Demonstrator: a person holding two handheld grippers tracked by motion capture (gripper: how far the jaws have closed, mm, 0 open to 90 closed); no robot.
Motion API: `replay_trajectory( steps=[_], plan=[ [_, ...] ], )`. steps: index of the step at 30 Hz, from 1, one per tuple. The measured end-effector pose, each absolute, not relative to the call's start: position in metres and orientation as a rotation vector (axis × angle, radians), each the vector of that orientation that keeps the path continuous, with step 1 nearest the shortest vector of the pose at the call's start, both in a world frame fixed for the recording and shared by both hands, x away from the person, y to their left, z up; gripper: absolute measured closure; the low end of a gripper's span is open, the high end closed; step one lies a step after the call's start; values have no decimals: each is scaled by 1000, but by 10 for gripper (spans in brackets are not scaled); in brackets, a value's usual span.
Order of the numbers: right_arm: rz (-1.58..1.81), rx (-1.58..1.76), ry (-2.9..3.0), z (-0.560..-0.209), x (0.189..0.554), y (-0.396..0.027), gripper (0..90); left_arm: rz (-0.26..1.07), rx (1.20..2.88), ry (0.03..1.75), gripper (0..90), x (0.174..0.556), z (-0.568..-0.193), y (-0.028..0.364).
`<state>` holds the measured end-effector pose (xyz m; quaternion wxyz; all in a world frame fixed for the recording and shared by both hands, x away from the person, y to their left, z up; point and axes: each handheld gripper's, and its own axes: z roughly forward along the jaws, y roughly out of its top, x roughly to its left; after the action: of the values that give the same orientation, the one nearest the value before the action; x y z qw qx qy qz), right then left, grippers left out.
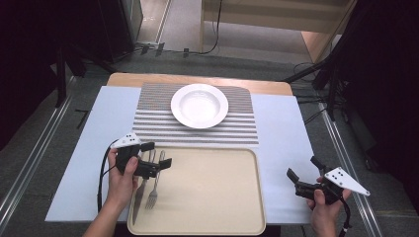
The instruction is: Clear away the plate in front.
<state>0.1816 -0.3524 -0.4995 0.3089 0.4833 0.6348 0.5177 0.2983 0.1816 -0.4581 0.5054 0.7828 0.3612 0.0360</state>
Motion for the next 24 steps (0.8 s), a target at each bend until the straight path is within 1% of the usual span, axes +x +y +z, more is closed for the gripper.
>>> replay_trajectory(
  steps=[5, 9, 24],
  plan=[
    [1437, 1303, 1654, -492, 185, -349, 0, 106, 1893, 858, 0, 304, -456, 182],
    [1415, 1267, 1688, -488, 184, -343, 0, 118, 1903, 852, 0, 307, -455, 181],
    [1424, 1279, 1710, -495, 171, -345, 0, 111, 1891, 872, 0, 330, -453, 178]
  ],
)
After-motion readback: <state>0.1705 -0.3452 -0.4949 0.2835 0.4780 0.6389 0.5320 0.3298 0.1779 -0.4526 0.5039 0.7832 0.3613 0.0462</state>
